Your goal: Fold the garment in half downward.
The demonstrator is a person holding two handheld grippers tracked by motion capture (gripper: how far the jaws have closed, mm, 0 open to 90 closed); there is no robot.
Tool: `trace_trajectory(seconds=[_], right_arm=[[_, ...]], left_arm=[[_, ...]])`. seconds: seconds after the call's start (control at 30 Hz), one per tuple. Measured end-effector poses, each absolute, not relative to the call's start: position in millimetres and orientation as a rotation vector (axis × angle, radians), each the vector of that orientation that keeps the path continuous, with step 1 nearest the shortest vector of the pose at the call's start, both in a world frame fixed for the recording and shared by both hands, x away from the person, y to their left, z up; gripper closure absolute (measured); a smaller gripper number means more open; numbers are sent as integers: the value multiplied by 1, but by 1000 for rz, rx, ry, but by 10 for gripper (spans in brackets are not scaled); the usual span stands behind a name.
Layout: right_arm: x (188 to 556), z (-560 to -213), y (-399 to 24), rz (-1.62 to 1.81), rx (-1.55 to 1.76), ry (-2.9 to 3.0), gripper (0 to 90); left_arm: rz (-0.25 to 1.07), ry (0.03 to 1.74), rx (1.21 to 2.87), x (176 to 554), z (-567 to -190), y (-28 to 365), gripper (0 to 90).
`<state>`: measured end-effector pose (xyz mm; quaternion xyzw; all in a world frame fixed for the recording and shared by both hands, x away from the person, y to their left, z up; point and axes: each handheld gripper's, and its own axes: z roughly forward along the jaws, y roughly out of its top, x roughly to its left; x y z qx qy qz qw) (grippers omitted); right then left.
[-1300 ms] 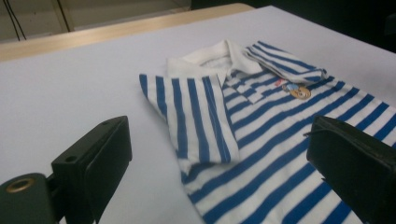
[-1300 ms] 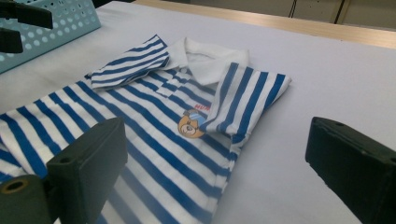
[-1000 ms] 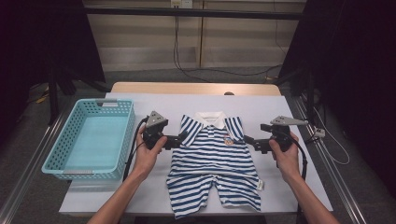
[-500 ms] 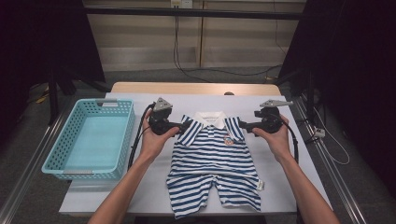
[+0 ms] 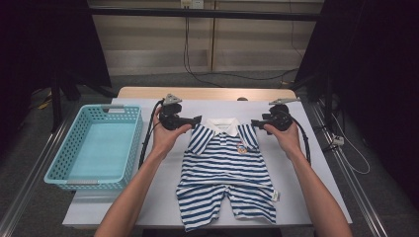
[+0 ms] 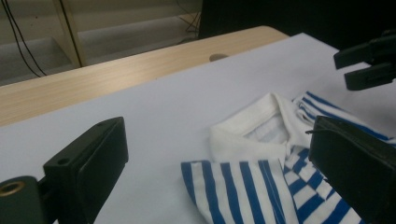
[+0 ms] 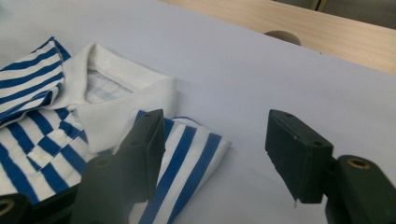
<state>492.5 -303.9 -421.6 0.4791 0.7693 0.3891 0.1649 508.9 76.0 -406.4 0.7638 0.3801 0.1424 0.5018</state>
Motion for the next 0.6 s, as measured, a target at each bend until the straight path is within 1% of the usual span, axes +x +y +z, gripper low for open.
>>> trace_trajectory(seconds=[0.07, 0.13, 0.2, 0.23, 0.27, 0.3, 0.33, 0.4, 0.43, 0.47, 0.5, 0.57, 0.6], right_arm=[[498, -425, -304, 1093, 1375, 2196, 445], [502, -433, -304, 1082, 1406, 2210, 466], [504, -439, -304, 1078, 1420, 2219, 533], [505, -441, -304, 1075, 1420, 2224, 539], [505, -442, -302, 1058, 1448, 2229, 553], [507, -444, -303, 1050, 1423, 2228, 564], [507, -444, -302, 1024, 1415, 2237, 567], [508, -446, -302, 1001, 1424, 2253, 597], [509, -447, -302, 992, 1422, 2252, 601], [509, -448, -302, 1009, 1428, 2252, 616], [508, -449, -301, 1025, 1455, 2258, 640], [509, -451, -300, 1019, 1447, 2267, 660], [509, -452, -298, 1017, 1446, 2275, 669]], left_arm=[[351, 929, 1866, 512, -413, 74, 48], [355, 943, 1883, 515, -420, 73, 49], [360, 929, 1936, 518, -425, 76, 57], [358, 948, 1888, 519, -428, 73, 59], [367, 941, 1892, 520, -428, 73, 67], [373, 934, 1898, 520, -429, 72, 92], [383, 907, 1956, 522, -428, 75, 122], [383, 912, 1981, 526, -427, 76, 109], [365, 948, 1912, 526, -429, 74, 107], [362, 956, 1905, 527, -429, 74, 107], [355, 962, 1909, 527, -431, 74, 106], [371, 940, 1977, 529, -433, 75, 106], [353, 974, 1926, 528, -437, 71, 106]])
